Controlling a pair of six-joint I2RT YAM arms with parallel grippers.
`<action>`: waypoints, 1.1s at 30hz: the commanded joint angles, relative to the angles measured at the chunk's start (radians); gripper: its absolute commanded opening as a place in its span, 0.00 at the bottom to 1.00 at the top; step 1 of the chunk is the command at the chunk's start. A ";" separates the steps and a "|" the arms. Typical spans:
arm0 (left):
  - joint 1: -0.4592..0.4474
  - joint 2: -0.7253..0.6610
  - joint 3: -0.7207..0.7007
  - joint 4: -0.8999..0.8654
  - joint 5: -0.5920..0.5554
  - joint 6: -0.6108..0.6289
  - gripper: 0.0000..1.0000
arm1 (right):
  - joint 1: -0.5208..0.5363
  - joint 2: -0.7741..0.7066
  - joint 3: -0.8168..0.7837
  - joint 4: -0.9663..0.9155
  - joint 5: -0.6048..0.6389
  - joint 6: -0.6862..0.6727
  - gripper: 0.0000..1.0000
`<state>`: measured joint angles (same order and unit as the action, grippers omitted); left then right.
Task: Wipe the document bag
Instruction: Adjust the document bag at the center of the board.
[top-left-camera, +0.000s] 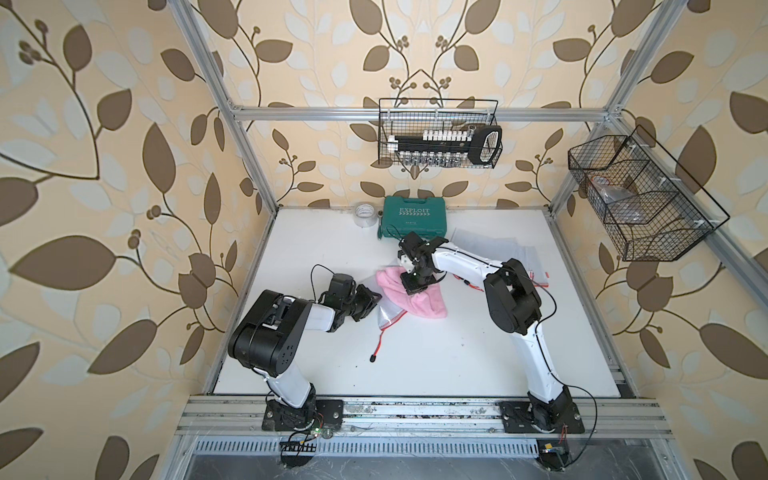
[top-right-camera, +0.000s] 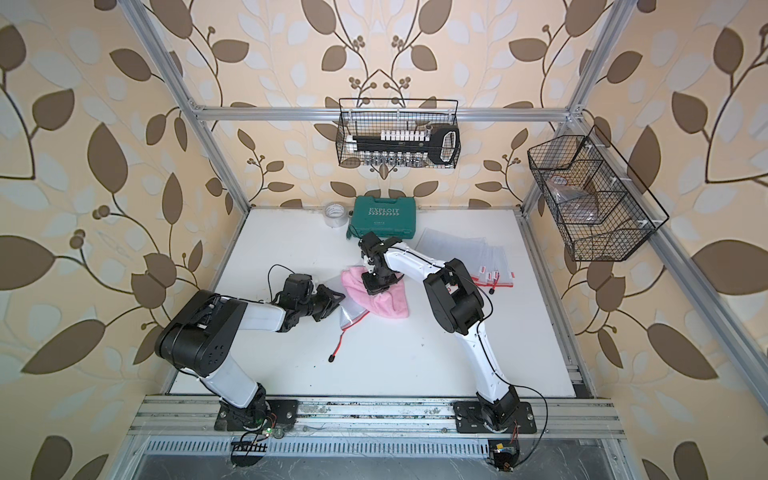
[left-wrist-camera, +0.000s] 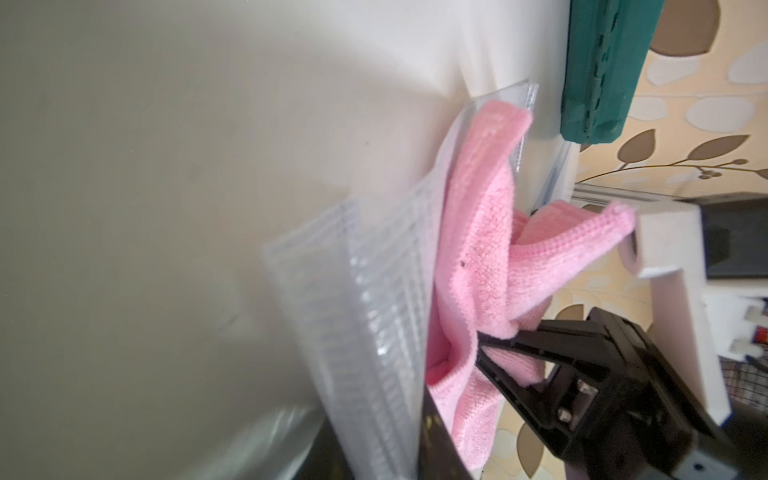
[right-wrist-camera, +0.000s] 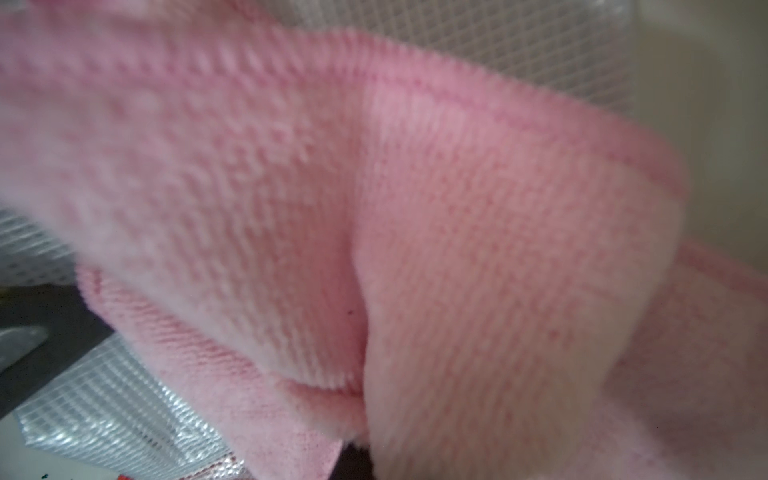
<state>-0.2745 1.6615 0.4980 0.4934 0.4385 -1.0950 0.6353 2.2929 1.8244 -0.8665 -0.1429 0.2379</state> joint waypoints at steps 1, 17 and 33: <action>-0.006 -0.006 -0.064 -0.351 -0.103 0.022 0.06 | 0.000 0.061 -0.086 -0.124 0.040 -0.003 0.00; 0.016 -0.348 0.846 -1.721 -0.937 0.666 0.00 | -0.151 -0.372 -0.183 -0.196 0.062 0.027 0.00; -0.675 0.502 1.266 -2.030 -1.107 0.460 0.00 | -0.238 -0.444 -0.400 -0.083 0.081 0.045 0.00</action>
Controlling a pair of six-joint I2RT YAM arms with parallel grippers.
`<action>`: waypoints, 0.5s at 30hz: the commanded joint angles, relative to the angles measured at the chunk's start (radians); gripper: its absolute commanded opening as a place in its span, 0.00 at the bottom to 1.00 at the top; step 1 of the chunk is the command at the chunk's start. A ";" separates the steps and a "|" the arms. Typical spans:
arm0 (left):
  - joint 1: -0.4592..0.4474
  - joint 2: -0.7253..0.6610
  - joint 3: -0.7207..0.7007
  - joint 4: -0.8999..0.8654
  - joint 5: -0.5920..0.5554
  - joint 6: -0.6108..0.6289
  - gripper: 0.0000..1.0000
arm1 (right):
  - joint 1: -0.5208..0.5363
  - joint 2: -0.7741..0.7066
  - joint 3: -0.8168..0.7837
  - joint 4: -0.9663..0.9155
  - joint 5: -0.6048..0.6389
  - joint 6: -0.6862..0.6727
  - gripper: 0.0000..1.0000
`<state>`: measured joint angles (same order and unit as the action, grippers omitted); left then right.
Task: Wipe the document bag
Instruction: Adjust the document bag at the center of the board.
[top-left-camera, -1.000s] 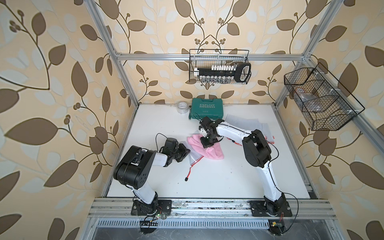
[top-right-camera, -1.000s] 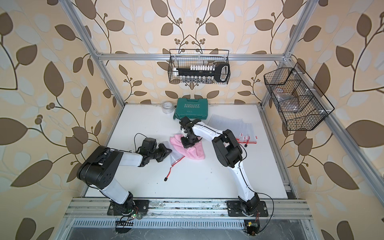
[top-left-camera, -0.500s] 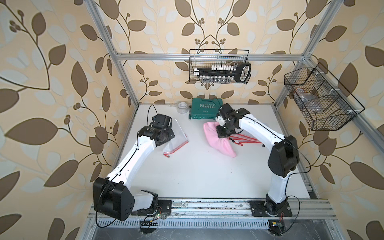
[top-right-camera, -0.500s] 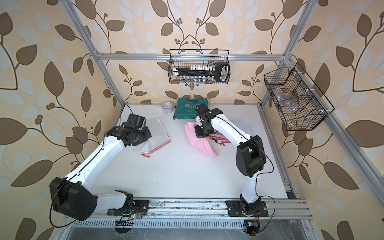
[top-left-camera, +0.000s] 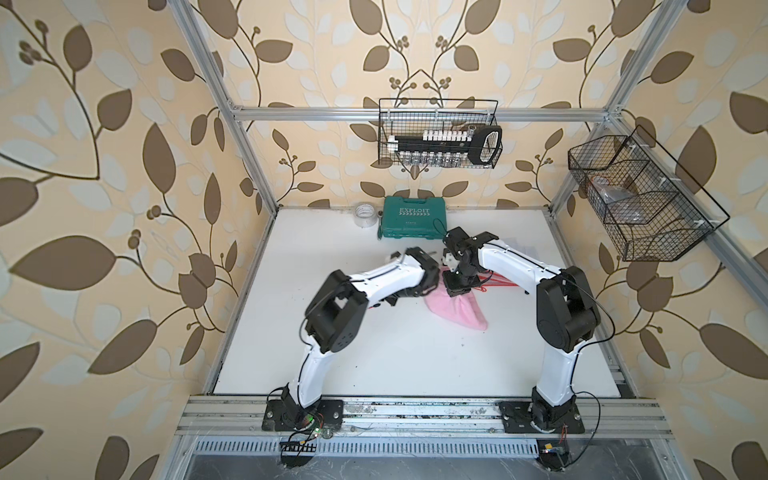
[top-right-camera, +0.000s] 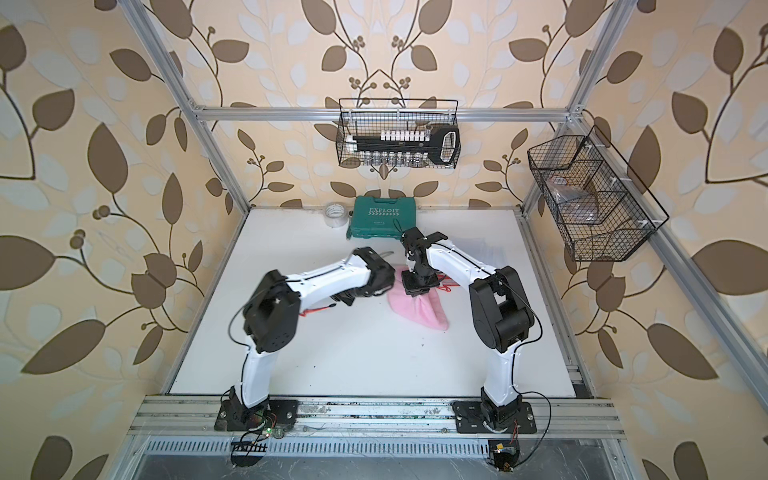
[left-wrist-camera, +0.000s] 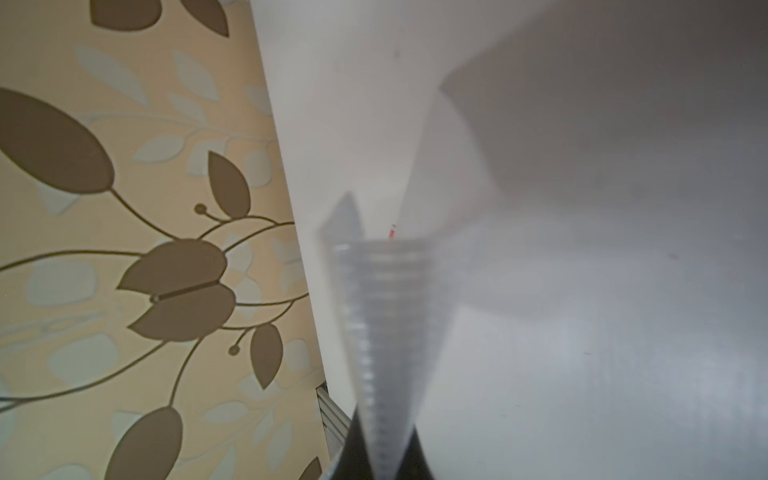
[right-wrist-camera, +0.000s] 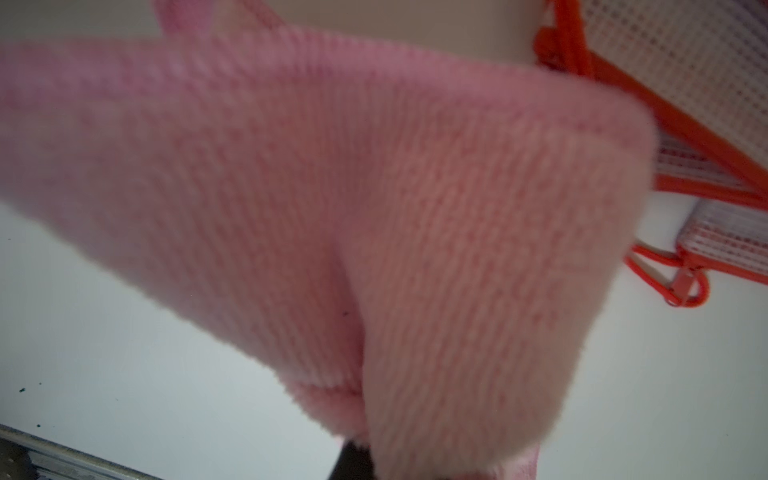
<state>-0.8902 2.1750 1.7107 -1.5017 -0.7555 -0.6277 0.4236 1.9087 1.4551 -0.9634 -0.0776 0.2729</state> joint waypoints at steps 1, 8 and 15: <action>-0.068 0.004 0.052 0.010 0.141 0.010 0.00 | -0.032 -0.066 -0.040 0.015 0.018 0.006 0.00; -0.044 -0.085 -0.070 0.312 0.380 0.077 0.34 | -0.037 -0.101 -0.061 0.019 0.020 0.004 0.00; 0.010 -0.235 -0.182 0.517 0.541 0.068 0.52 | -0.021 -0.146 -0.031 -0.006 0.038 0.002 0.00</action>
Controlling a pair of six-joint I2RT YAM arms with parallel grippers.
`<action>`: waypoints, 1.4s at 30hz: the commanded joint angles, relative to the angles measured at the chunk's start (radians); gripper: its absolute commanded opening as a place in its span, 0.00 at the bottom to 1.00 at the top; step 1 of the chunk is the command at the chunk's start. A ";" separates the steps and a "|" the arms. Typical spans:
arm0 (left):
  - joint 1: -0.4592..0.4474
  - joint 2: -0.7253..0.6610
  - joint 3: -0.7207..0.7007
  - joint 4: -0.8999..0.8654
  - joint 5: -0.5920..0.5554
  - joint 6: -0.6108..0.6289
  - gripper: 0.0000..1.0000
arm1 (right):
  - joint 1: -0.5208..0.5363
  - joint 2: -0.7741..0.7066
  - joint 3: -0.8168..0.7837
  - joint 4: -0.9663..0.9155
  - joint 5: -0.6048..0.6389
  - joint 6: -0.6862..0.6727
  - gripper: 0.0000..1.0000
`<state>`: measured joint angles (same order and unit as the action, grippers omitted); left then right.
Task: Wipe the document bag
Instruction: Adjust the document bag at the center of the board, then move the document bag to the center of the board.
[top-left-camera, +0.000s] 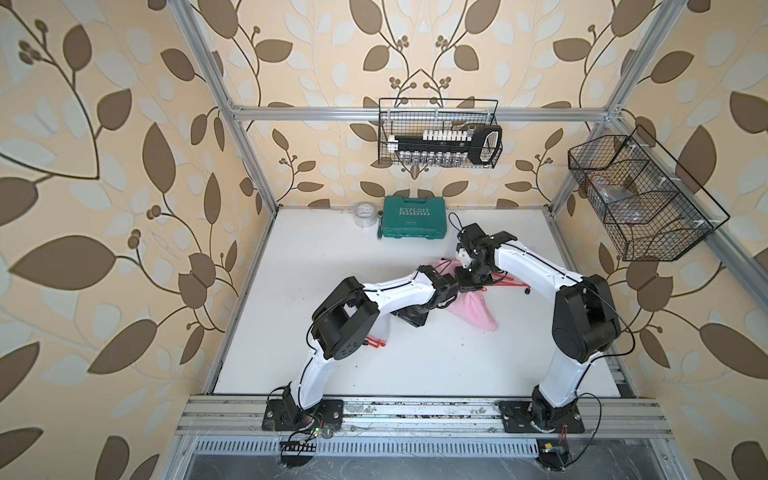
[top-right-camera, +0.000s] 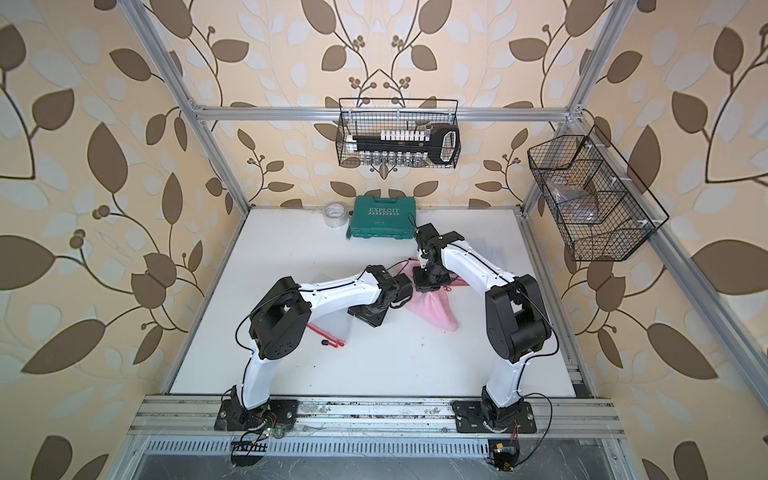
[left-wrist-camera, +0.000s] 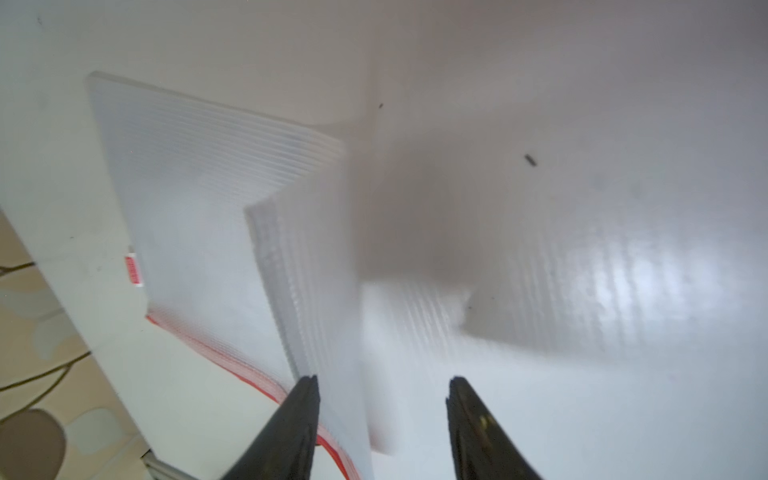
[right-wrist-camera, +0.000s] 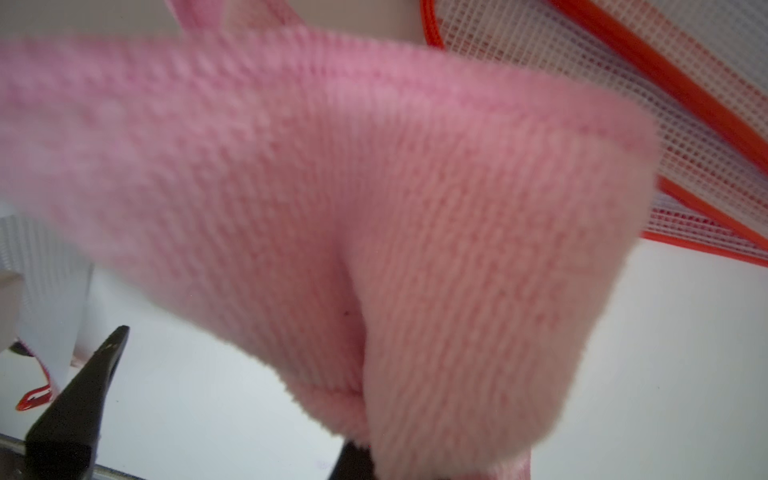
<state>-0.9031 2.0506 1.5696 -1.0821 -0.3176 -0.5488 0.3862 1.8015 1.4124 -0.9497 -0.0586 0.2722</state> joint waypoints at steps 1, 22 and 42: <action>0.053 -0.161 -0.091 0.135 0.129 -0.036 0.52 | 0.031 -0.047 0.024 -0.028 0.032 0.001 0.00; 0.728 -0.768 -0.642 0.367 0.308 -0.162 0.18 | 0.401 0.599 0.650 -0.061 -0.193 0.006 0.00; 0.564 -0.471 -0.620 0.621 0.554 -0.188 0.29 | 0.351 0.336 0.155 -0.046 0.184 -0.353 0.00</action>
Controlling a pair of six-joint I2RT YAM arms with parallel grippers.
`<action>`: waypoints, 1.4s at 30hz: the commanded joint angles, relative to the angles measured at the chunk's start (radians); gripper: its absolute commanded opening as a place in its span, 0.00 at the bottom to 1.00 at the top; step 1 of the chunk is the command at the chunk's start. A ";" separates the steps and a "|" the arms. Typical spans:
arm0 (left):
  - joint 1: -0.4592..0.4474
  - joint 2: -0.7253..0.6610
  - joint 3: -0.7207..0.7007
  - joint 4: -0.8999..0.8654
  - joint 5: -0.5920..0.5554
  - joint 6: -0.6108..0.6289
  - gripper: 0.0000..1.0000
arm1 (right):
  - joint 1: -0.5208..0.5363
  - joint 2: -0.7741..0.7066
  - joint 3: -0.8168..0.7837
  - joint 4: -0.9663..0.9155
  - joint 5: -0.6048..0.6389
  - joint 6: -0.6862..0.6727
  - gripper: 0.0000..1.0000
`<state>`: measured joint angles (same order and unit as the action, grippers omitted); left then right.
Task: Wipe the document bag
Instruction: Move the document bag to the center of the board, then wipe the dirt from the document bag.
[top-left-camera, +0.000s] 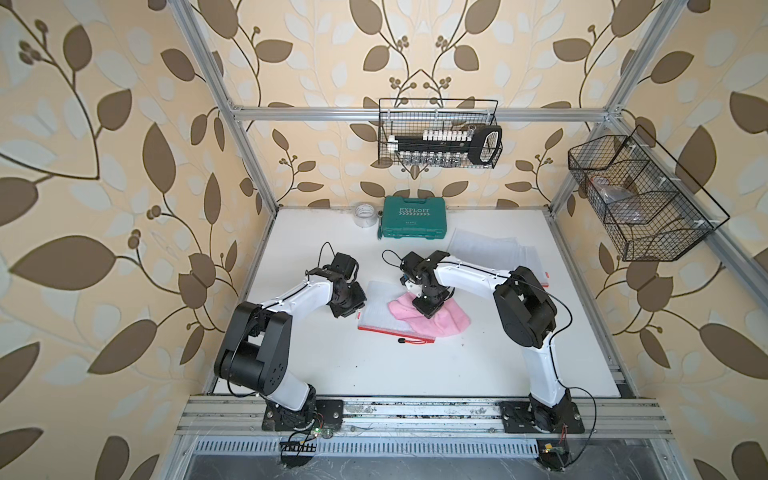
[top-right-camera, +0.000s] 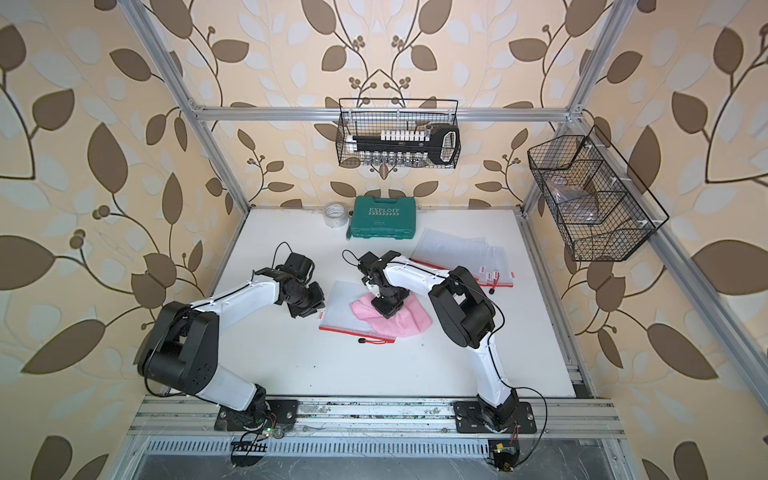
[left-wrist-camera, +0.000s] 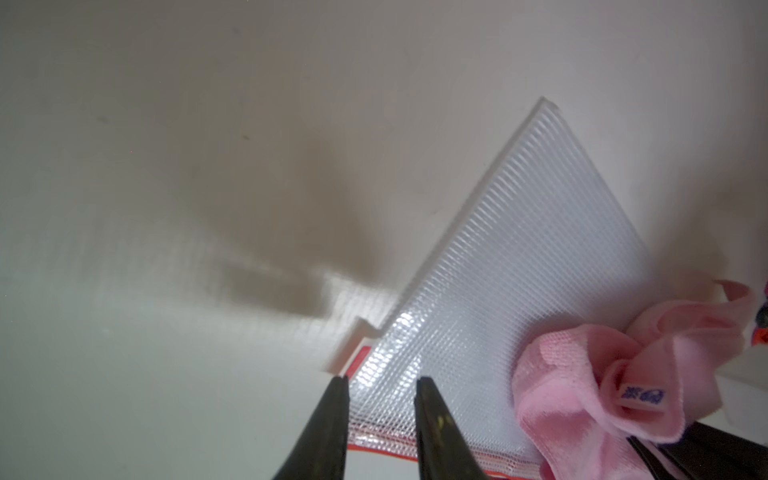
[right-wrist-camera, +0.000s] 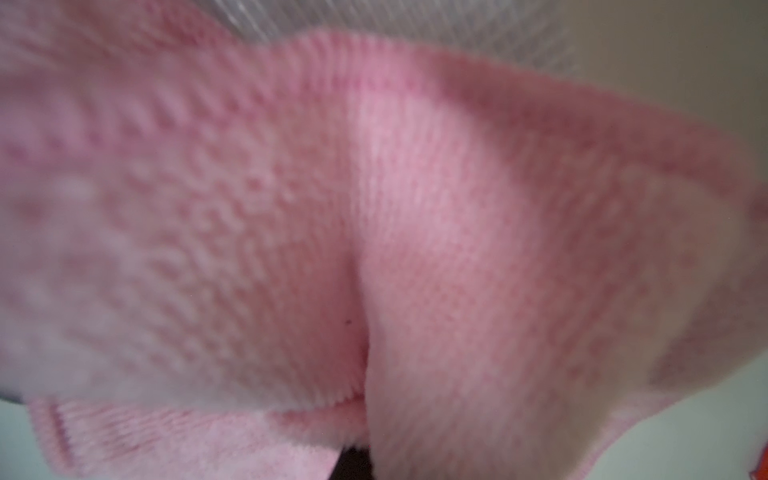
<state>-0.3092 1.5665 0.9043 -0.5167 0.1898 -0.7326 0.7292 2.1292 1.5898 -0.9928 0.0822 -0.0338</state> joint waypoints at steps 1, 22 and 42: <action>-0.046 0.028 0.049 0.060 0.048 -0.004 0.29 | 0.011 0.013 -0.018 -0.001 0.044 -0.049 0.00; -0.068 0.181 -0.062 0.008 0.001 -0.085 0.04 | -0.133 -0.109 0.172 -0.185 0.169 0.177 0.00; -0.051 0.125 -0.094 0.009 -0.029 -0.091 0.02 | -0.182 0.023 0.069 -0.087 0.025 0.338 0.00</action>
<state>-0.3740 1.6634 0.8738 -0.3573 0.2390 -0.8227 0.6250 2.2234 1.7378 -0.9947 -0.1688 0.2932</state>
